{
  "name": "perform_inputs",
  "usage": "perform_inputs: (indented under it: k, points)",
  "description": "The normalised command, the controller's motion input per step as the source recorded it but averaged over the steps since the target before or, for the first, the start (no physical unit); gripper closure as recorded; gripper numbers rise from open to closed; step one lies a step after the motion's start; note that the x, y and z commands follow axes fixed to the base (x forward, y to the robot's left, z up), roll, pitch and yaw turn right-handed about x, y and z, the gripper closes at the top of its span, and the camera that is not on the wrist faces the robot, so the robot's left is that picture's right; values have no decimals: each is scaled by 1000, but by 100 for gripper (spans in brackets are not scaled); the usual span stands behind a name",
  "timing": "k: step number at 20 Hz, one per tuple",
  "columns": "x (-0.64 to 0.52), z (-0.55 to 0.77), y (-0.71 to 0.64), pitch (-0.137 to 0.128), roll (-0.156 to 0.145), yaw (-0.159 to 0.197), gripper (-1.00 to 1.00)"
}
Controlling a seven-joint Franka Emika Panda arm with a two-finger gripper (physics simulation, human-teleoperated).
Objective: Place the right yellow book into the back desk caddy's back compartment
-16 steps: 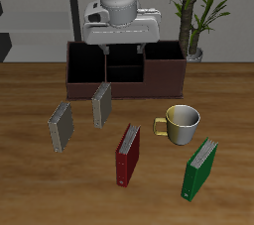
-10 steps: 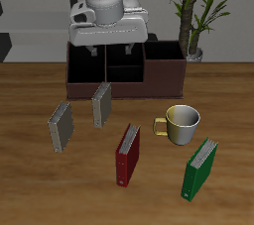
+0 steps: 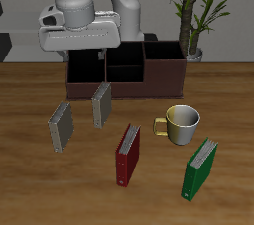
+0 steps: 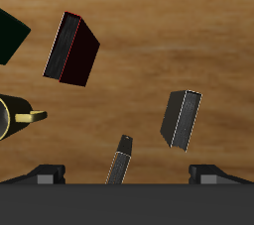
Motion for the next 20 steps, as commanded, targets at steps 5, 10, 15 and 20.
perform_inputs:
  k: [5,10,15,20]
  points:
    - [296,-124,-553,-20,-30,-20,-100]
    - [132,-149,-340,-27,-34,-19,-100]
    - [55,-272,-185,-17,-17,24,-100]
    - [-20,-327,-76,-55,-7,-11,-100]
